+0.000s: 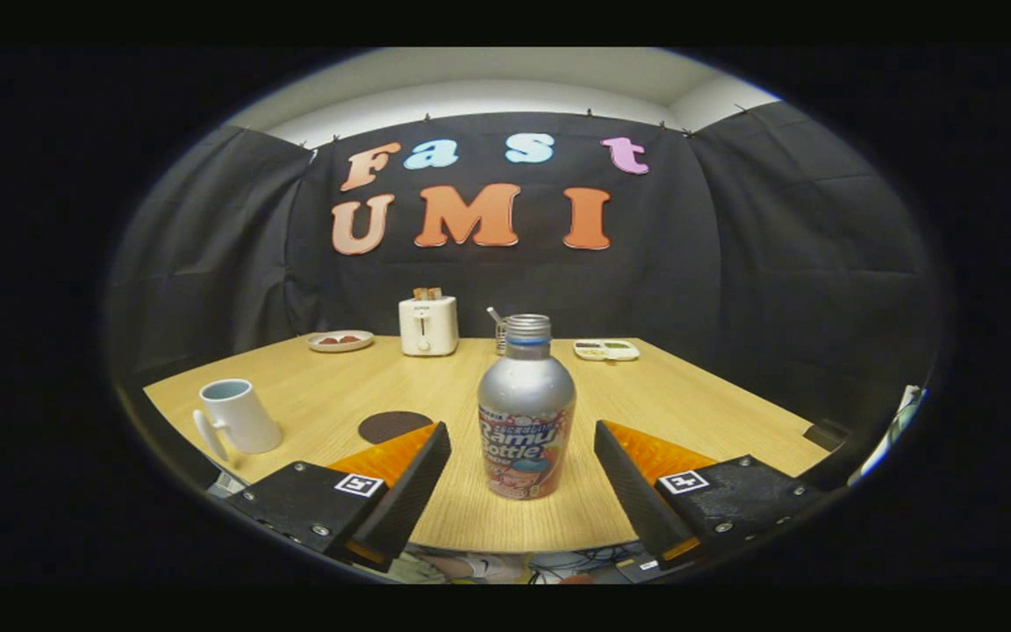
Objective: Take the bottle from table, then pour the juice into the cup, finally place the bottle on the coaster
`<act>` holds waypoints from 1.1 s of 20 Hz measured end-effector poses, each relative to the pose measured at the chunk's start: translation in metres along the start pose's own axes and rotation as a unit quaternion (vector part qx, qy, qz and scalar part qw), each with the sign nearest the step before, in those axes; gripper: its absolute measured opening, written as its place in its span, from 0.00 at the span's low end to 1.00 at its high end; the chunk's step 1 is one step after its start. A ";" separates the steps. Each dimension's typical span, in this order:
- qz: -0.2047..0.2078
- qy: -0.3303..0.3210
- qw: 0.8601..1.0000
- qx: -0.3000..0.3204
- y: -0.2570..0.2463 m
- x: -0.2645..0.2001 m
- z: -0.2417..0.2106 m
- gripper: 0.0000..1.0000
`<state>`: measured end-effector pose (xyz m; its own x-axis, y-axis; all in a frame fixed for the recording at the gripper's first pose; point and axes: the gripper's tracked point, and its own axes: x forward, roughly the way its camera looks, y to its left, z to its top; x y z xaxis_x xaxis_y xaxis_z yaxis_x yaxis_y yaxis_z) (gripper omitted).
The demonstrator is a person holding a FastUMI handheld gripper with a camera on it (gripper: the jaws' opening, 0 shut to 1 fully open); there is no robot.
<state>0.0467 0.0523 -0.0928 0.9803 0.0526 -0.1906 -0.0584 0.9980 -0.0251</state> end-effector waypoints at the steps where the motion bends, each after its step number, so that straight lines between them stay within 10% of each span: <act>1: -0.005 0.004 1.000 -0.002 -0.001 0.004 -0.005 0.98; 22: 0.012 0.001 1.000 0.017 0.033 0.027 -0.007 0.75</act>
<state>0.0703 0.0862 -0.1057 0.9783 0.0768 -0.1925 -0.0759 0.9970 0.0120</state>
